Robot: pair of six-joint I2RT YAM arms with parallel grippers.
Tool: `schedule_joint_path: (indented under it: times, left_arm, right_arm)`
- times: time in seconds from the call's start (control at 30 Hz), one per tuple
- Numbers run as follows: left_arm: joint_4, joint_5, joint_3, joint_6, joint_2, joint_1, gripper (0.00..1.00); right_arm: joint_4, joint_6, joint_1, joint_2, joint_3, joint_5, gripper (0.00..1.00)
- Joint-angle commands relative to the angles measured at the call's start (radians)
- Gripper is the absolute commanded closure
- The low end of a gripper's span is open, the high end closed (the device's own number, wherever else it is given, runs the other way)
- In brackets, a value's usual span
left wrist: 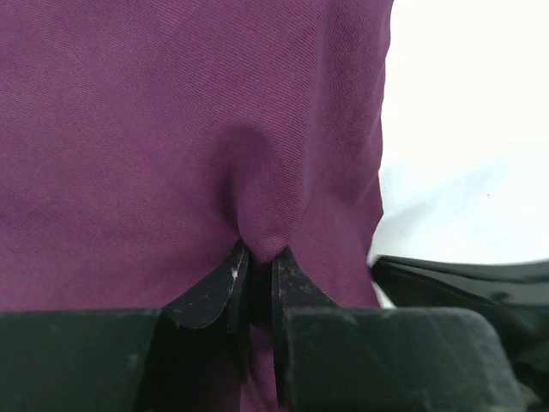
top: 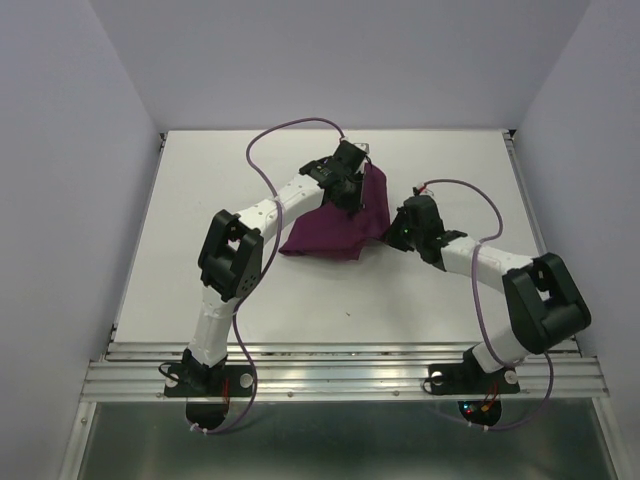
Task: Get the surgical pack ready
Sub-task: Pack the surgical kit at the center of the board.
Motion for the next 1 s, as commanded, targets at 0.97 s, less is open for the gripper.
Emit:
schedule_joint_path:
  times: [0.97]
  left_arm:
    - [0.084, 0.048, 0.036, -0.008, -0.122, 0.005, 1.00]
  right_arm:
    - [0.543, 0.121, 0.002, 0.634, 0.499, -0.527, 0.99]
